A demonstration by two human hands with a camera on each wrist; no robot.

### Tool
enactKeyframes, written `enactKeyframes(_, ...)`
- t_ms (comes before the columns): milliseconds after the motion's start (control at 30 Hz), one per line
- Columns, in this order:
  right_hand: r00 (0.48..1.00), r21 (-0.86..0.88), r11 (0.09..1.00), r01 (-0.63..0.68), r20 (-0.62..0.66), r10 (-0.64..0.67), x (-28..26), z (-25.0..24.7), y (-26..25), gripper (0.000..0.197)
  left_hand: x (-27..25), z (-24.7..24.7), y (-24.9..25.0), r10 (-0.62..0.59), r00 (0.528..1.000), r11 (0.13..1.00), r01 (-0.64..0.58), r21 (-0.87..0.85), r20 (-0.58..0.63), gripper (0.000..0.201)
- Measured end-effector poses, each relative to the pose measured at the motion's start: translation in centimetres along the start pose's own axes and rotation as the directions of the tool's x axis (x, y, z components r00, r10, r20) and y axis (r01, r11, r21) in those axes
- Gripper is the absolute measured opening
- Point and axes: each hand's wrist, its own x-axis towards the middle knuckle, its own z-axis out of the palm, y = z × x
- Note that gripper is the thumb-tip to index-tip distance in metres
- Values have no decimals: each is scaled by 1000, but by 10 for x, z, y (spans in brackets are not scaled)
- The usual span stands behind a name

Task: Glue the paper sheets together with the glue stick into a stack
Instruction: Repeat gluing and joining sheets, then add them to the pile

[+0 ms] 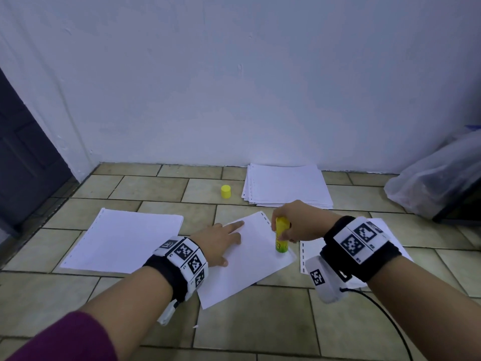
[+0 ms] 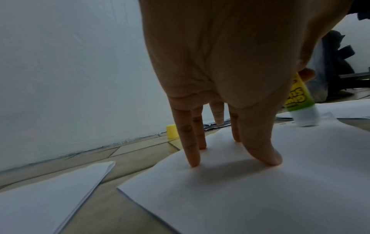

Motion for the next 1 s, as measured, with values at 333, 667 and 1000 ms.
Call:
enactKeyframes(333,955,381,924,-18,-266,128,1,-36,13,11,-8,5,-1,-103,994,995,104,15,-40,72)
enactKeyframes(667,909,388,919,62,-402,108,45,-2,-9,14,-9,6,-5,-197,978,978,190,-91,-75,70)
enactKeyframes(1000,909,290,945,153,-417,-19,82,12,-44,20,-7,8,-9,-168,982,984,162,-73,-89,76)
